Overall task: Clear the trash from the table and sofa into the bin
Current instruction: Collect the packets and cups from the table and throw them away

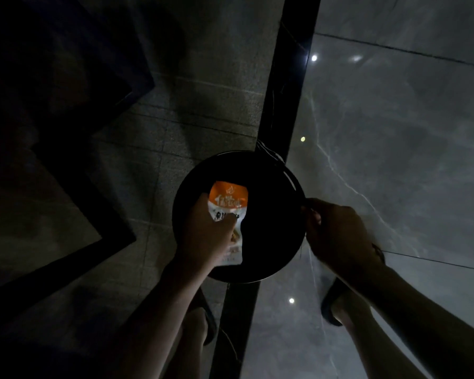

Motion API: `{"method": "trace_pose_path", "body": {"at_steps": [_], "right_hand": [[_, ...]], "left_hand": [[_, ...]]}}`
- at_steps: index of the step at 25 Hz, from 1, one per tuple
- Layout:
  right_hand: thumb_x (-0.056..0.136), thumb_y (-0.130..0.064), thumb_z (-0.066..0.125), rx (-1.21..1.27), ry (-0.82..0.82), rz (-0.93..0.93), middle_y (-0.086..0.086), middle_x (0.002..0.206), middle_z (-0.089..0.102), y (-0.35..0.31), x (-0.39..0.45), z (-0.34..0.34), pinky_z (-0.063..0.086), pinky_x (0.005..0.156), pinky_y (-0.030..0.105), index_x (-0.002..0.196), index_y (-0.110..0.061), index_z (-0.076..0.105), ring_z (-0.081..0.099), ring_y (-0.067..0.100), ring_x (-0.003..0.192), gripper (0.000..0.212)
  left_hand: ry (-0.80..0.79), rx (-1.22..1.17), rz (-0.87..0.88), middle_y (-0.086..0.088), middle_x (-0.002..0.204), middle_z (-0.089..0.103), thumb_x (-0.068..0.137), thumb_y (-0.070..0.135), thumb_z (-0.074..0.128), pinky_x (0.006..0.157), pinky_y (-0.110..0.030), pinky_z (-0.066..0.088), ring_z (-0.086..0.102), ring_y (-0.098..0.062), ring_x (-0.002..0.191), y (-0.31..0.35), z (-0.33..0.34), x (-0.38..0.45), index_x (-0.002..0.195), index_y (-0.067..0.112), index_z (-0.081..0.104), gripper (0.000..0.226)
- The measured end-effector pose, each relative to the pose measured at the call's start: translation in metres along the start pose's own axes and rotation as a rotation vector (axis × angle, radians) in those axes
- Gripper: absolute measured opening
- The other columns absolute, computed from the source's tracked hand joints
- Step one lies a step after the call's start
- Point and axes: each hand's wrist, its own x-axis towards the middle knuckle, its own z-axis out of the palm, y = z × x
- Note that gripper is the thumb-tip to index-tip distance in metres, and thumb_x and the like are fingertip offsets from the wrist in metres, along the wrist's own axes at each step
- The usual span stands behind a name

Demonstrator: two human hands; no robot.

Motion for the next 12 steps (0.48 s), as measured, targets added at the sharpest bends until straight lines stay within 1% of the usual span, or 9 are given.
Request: {"method": "trace_pose_path", "body": {"at_steps": [1, 2, 3, 4, 5, 6, 7, 9, 12], "right_hand": [[0.101, -0.026, 0.049, 0.000, -0.006, -0.003, -0.002, 0.068, 0.068, 0.000, 0.000, 0.001, 0.057, 0.056, 0.034, 0.115, -0.018, 0.068, 0.062, 0.012, 0.052, 0.025], [0.101, -0.027, 0.049, -0.011, -0.007, -0.004, -0.005, 0.064, 0.065, 0.000, 0.001, 0.003, 0.056, 0.054, 0.033, 0.115, -0.018, 0.067, 0.060, 0.011, 0.050, 0.025], [0.101, -0.028, 0.049, -0.023, -0.001, -0.002, -0.006, 0.063, 0.064, 0.002, 0.001, 0.004, 0.055, 0.054, 0.032, 0.116, -0.018, 0.067, 0.060, 0.010, 0.050, 0.026], [0.100, -0.028, 0.049, -0.021, 0.005, -0.004, -0.005, 0.064, 0.065, 0.004, 0.002, 0.004, 0.055, 0.054, 0.031, 0.118, -0.019, 0.067, 0.060, 0.010, 0.050, 0.027], [0.100, -0.029, 0.050, -0.010, 0.009, -0.013, -0.004, 0.067, 0.068, 0.006, 0.002, 0.005, 0.055, 0.054, 0.030, 0.119, -0.019, 0.067, 0.061, 0.009, 0.051, 0.027], [0.100, -0.029, 0.050, 0.002, 0.009, -0.024, -0.004, 0.069, 0.070, 0.006, 0.002, 0.005, 0.055, 0.054, 0.028, 0.119, -0.020, 0.067, 0.061, 0.007, 0.051, 0.028], [0.100, -0.030, 0.049, 0.013, 0.009, -0.033, -0.004, 0.071, 0.071, 0.006, 0.001, 0.005, 0.054, 0.053, 0.026, 0.119, -0.021, 0.067, 0.062, 0.006, 0.051, 0.028], [0.100, -0.030, 0.049, 0.034, 0.026, -0.043, -0.005, 0.074, 0.073, 0.007, 0.003, 0.006, 0.052, 0.054, 0.022, 0.118, -0.020, 0.068, 0.063, 0.004, 0.054, 0.028], [0.100, -0.030, 0.048, 0.032, 0.018, -0.038, -0.003, 0.078, 0.074, 0.008, 0.005, 0.005, 0.056, 0.058, 0.028, 0.118, -0.021, 0.068, 0.065, 0.009, 0.059, 0.028]], "left_hand": [[-0.010, 0.009, -0.023, 0.006, 0.089, 0.064, 0.086, 0.011, 0.065, 0.057, -0.011, 0.043, 0.065, -0.003, 0.079, -0.003, 0.006, 0.010, 0.104, 0.017, 0.059, 0.020], [-0.049, -0.010, -0.085, 0.001, 0.094, 0.064, 0.088, 0.009, 0.064, 0.063, -0.018, 0.044, 0.065, -0.010, 0.088, -0.010, 0.014, 0.017, 0.109, 0.014, 0.058, 0.022], [-0.109, -0.053, -0.162, -0.005, 0.102, 0.065, 0.089, 0.008, 0.062, 0.070, -0.025, 0.048, 0.064, -0.019, 0.097, -0.018, 0.023, 0.022, 0.115, 0.011, 0.058, 0.027], [-0.158, -0.091, -0.230, -0.010, 0.110, 0.065, 0.090, 0.007, 0.061, 0.080, -0.036, 0.052, 0.063, -0.026, 0.105, -0.027, 0.032, 0.026, 0.121, 0.009, 0.057, 0.032], [-0.167, -0.116, -0.271, -0.015, 0.117, 0.065, 0.091, 0.006, 0.060, 0.089, -0.047, 0.052, 0.062, -0.031, 0.109, -0.038, 0.040, 0.029, 0.125, 0.007, 0.056, 0.035], [-0.145, -0.134, -0.288, -0.018, 0.120, 0.064, 0.091, 0.005, 0.060, 0.096, -0.053, 0.050, 0.061, -0.034, 0.112, -0.046, 0.047, 0.030, 0.126, 0.005, 0.056, 0.036], [-0.109, -0.168, -0.297, -0.020, 0.121, 0.064, 0.091, 0.005, 0.061, 0.097, -0.055, 0.049, 0.062, -0.036, 0.112, -0.052, 0.052, 0.032, 0.125, 0.003, 0.057, 0.035], [-0.049, -0.237, -0.288, -0.020, 0.119, 0.066, 0.089, 0.006, 0.064, 0.097, -0.054, 0.051, 0.064, -0.035, 0.109, -0.055, 0.060, 0.037, 0.123, 0.003, 0.059, 0.034], [-0.070, -0.210, -0.169, -0.012, 0.127, 0.064, 0.084, 0.009, 0.071, 0.103, -0.049, 0.047, 0.060, -0.027, 0.119, -0.047, 0.061, 0.029, 0.131, 0.009, 0.056, 0.049]]}}
